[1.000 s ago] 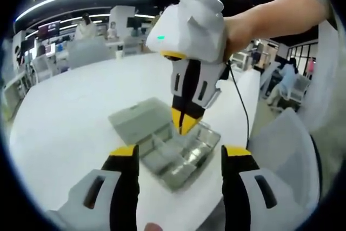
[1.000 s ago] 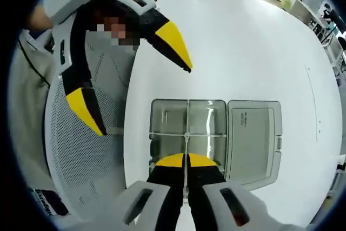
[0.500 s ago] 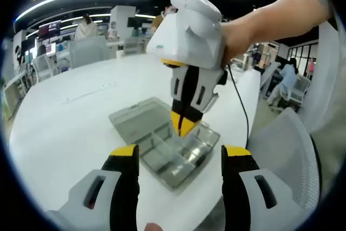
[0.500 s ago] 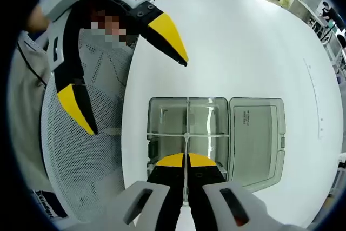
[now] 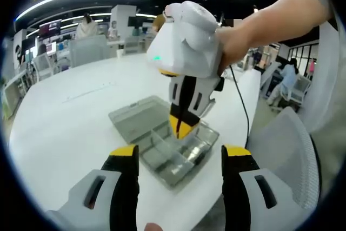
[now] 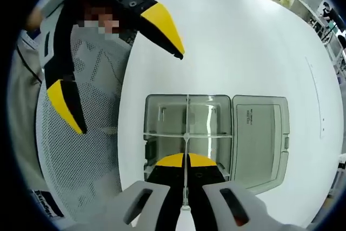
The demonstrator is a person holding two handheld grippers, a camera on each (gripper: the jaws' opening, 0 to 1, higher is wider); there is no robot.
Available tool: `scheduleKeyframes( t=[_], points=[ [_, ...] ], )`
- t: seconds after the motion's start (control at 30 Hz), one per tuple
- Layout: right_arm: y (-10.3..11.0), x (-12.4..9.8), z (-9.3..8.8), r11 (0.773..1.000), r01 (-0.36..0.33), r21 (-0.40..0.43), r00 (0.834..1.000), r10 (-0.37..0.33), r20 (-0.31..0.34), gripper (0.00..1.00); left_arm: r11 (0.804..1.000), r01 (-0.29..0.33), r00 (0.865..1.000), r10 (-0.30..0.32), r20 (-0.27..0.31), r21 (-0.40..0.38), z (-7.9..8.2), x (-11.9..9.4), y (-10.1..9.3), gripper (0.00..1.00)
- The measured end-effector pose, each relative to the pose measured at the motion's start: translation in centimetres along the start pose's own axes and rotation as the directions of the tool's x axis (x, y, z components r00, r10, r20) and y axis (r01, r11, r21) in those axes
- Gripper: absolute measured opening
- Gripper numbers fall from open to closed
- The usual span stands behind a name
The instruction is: Insert the divider into the dual guide fixture by aligning both edges with the guide slots and pushing it downward to the bottom, including one-sided entry, uneven engagement, binding, and posture correction.
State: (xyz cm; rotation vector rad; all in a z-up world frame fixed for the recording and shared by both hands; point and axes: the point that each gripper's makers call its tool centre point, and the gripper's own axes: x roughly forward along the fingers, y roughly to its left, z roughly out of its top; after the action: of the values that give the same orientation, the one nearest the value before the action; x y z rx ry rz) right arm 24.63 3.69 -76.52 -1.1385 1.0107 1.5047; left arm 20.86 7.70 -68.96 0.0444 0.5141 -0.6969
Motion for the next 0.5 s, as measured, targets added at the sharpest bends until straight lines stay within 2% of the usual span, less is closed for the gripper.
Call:
scheduleKeyframes(
  t=[0.5],
  points=[
    [-0.11,0.88,-0.20,1.000,0.013,-0.009,1.000,-0.013,-0.016,0.00,1.000,-0.001,1.000,0.001,-0.010,-0.004,-0.59,-0.30,-0.10,0.61]
  ],
)
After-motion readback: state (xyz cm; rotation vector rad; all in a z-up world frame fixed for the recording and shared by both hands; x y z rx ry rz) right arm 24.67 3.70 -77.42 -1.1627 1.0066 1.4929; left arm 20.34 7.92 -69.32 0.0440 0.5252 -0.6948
